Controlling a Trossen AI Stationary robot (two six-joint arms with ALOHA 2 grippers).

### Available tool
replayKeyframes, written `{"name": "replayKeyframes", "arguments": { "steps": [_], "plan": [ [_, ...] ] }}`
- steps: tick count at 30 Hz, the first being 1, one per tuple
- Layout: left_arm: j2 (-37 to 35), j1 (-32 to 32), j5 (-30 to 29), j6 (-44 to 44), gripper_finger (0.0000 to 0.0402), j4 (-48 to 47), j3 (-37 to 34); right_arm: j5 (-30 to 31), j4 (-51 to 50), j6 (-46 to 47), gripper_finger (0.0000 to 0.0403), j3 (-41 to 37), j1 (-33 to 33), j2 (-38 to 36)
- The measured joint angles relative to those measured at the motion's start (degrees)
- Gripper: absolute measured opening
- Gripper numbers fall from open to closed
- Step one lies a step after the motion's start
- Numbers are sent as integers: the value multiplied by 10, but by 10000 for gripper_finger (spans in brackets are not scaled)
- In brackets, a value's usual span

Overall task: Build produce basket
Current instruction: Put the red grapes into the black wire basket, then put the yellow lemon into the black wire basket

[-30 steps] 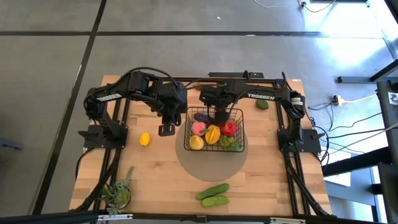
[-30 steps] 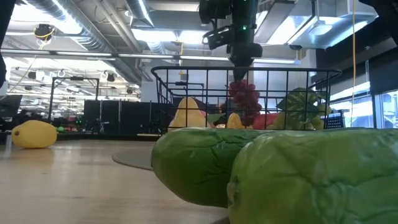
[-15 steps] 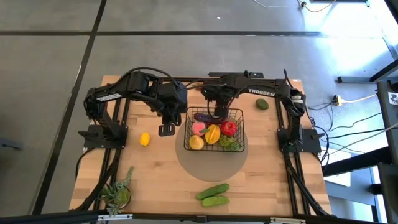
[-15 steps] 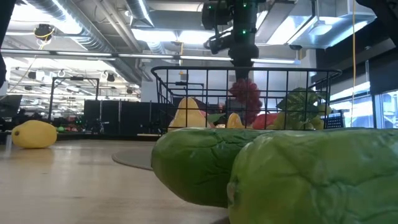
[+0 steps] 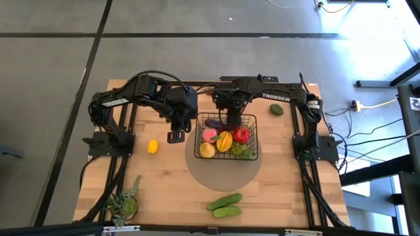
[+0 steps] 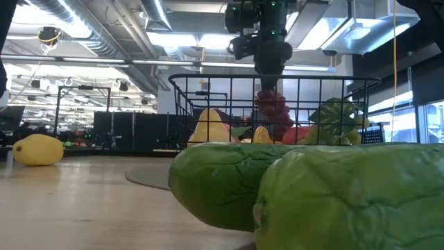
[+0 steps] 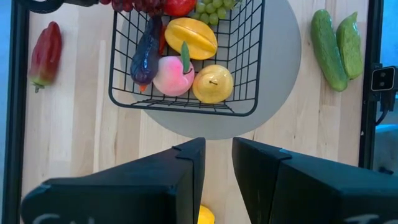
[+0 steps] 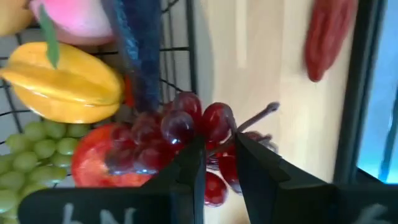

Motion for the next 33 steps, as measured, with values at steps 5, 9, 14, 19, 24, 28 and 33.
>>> {"name": "replayKeyframes", "arguments": {
  "steps": [5,9,14,19,24,28,33],
  "plan": [
    [0,0,0,0,69,0,0,1,0,-7,80,0,0,0],
    [0,0,0,0,69,0,0,27,-2,-28,80,2,2,0],
    [0,0,0,0,69,0,0,29,-2,-68,80,10,13,0],
    [0,0,0,0,69,0,0,26,27,-103,80,10,21,0],
    [0,0,0,0,69,0,0,27,50,-104,80,10,19,-2],
    [0,0,0,0,69,0,0,26,70,-109,80,10,20,-12],
    [0,0,0,0,69,0,0,27,95,-120,80,10,19,-46]
  ]
}}
